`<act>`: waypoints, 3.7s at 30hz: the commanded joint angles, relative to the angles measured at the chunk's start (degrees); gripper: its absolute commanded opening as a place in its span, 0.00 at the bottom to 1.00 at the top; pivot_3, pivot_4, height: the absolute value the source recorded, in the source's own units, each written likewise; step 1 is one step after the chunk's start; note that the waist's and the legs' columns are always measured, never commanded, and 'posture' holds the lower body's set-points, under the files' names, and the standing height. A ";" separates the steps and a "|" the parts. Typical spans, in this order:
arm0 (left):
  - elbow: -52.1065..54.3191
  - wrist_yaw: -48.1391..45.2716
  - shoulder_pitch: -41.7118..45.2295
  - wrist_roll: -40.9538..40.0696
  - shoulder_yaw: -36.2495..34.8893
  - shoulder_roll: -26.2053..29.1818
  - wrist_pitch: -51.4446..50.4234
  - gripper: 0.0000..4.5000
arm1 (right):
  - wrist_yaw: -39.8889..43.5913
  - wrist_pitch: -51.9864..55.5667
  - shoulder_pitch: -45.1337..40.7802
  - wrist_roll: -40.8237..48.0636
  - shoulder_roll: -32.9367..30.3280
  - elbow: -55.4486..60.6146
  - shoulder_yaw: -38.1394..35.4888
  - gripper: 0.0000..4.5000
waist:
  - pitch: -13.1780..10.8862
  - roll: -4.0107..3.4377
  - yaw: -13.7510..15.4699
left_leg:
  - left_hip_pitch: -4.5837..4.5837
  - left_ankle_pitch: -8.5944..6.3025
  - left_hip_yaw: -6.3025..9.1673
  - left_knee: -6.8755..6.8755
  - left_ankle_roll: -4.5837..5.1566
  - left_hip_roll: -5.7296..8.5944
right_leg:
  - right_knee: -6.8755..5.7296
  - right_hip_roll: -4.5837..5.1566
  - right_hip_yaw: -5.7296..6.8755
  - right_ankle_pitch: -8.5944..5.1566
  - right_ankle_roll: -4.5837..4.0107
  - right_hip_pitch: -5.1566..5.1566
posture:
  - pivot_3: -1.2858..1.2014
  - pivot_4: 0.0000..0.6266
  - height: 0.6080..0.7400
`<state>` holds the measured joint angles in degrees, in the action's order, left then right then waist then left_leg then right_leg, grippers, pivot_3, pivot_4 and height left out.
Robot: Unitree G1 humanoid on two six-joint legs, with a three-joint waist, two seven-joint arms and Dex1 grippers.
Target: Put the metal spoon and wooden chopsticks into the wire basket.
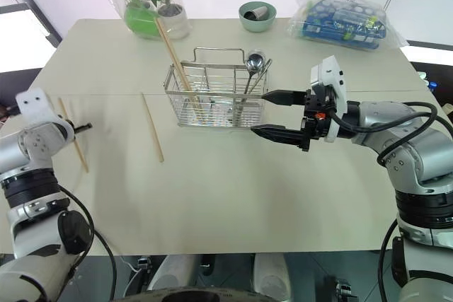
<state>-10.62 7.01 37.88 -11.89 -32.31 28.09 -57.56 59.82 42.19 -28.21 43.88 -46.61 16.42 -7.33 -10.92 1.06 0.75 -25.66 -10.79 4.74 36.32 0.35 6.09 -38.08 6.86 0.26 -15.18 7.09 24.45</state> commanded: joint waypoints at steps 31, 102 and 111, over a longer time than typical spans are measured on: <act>4.66 -21.40 16.06 -10.48 23.32 -22.04 39.23 0.01 | -9.35 0.10 2.60 2.74 0.20 4.06 -6.90 1.00 | -0.05 0.16 0.04 | -0.55 -0.13 0.04 0.79 0.49 0.05 | 0.01 -0.02 0.05 0.12 0.20 0.02 | 0.52 0.24 0.60; -7.76 -5.24 23.18 -5.42 5.38 -8.59 22.06 0.01 | -6.30 -0.74 1.14 3.95 -0.54 4.40 -5.90 1.00 | 0.05 -0.02 1.40 | -0.76 -0.18 0.03 0.88 0.31 0.05 | -0.03 -0.03 0.06 0.22 0.27 0.24 | 0.52 0.24 0.60; 0.51 -18.90 31.10 -22.14 4.64 -8.51 21.04 0.01 | -6.88 0.10 -0.49 5.14 -0.81 4.40 -6.69 1.00 | 0.03 0.01 1.34 | -0.76 -0.18 0.05 0.96 0.44 0.09 | 0.03 -0.03 0.09 0.24 0.31 0.15 | 0.52 0.24 0.60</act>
<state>-13.20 -10.37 67.15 -31.46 -28.40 19.57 -36.24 53.11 42.84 -27.64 48.18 -46.41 19.44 -11.90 -10.89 1.07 2.09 -26.41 -10.96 4.79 37.27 0.79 6.17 -38.07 6.83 0.35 -14.94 7.40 24.61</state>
